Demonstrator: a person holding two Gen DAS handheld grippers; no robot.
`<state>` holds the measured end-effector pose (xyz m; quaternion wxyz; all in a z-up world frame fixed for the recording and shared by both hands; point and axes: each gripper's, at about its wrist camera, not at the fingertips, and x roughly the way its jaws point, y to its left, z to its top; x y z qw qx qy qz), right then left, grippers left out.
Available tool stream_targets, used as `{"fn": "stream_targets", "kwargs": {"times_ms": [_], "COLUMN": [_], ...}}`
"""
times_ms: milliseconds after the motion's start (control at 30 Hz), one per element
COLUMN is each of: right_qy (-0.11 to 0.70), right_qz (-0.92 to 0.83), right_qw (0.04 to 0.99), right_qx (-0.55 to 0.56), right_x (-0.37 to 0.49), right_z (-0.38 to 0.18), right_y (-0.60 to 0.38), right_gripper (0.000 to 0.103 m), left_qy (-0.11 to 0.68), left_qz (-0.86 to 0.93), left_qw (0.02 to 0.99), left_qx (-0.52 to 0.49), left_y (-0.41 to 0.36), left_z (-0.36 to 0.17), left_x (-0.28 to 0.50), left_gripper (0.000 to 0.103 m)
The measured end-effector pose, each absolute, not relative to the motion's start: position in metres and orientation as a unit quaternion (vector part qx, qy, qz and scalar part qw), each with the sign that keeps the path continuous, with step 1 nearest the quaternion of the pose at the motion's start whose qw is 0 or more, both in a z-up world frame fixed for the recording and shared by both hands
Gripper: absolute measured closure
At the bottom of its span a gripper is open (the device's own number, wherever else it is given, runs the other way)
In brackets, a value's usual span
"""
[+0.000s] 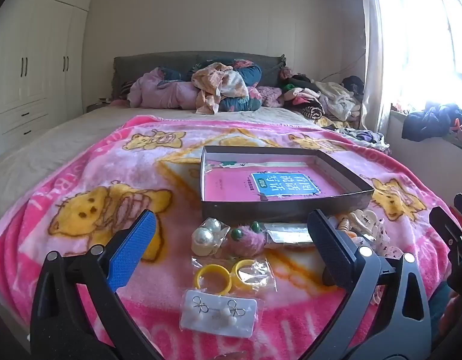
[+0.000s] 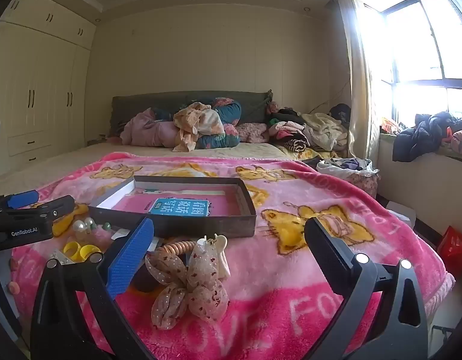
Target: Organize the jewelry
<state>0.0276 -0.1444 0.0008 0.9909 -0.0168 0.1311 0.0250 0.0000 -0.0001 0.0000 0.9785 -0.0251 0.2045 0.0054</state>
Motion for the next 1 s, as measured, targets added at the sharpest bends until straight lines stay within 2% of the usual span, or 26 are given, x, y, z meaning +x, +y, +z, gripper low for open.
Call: {"fn": "stream_targets", "kwargs": {"times_ms": [1000], "right_qy": [0.132], "right_qz": [0.031], "right_qw": [0.991], "right_qx": [-0.013], "right_x": [0.0293], "right_z": [0.0011], "right_y": [-0.1389], "right_gripper": [0.005], "left_qy": [0.201], "left_qz": [0.004], "left_qw": [0.979], "left_qx": [-0.023], "left_y": [0.0015], "left_z": [0.0032], "left_x": [0.0013], "left_gripper": [0.011]}}
